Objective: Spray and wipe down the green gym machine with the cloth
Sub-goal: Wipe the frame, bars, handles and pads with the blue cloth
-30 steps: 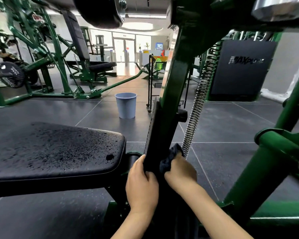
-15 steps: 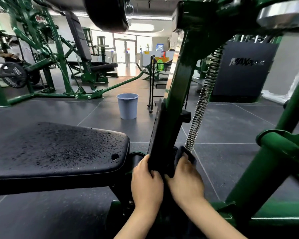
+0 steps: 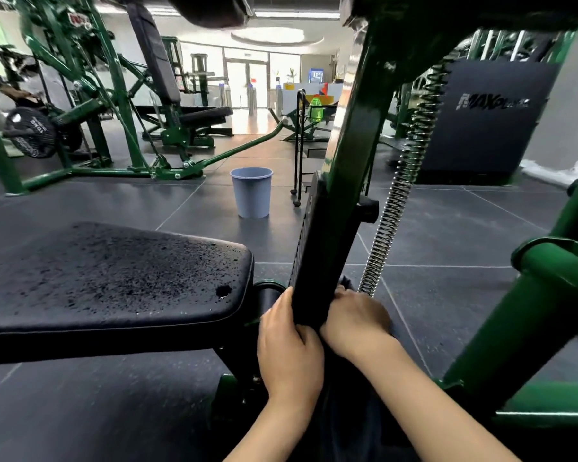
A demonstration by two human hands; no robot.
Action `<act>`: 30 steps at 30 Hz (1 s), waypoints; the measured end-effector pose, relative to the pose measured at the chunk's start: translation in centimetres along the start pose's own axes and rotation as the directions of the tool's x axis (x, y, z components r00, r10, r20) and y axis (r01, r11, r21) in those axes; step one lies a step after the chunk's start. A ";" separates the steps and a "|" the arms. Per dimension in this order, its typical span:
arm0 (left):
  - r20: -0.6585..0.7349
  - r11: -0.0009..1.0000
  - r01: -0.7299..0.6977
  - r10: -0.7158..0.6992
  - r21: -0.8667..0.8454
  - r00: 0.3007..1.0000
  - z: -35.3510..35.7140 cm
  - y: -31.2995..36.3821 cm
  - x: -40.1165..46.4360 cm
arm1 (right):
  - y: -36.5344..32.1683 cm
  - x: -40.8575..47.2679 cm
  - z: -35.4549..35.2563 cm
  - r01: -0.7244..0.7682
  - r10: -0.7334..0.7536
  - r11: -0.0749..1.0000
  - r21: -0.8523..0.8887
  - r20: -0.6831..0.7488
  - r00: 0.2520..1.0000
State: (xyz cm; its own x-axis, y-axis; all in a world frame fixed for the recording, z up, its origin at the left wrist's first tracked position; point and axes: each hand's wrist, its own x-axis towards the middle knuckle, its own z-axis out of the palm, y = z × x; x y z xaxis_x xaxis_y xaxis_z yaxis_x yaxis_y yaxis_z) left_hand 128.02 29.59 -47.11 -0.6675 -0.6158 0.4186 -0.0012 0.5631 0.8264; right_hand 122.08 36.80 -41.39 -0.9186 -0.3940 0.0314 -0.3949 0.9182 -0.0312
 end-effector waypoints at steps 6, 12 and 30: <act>0.047 0.998 0.035 -0.038 0.051 0.998 -0.7 0.9 0.1 | 1.5 -0.8 1.3 -0.077 0.049 0.977 0.200 0.143 0.989; 0.183 0.988 0.111 -0.130 0.109 0.974 -2.2 2.5 0.6 | 1.8 -2.1 2.0 -0.113 0.104 0.945 0.308 0.043 0.994; 0.206 0.843 0.210 -0.122 -0.494 0.971 -4.3 10.3 7.7 | -2.7 -0.5 -6.5 0.065 0.050 0.995 0.075 -0.945 0.324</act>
State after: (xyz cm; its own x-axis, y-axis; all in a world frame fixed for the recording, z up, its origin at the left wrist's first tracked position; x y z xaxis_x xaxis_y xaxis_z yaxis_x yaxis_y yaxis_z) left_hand 126.07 28.27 -33.72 -0.8012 -0.5530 0.2285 0.2266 0.0729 0.9713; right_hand 123.76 34.78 -34.84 -0.3016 -0.0426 0.9525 -0.4538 0.8850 -0.1041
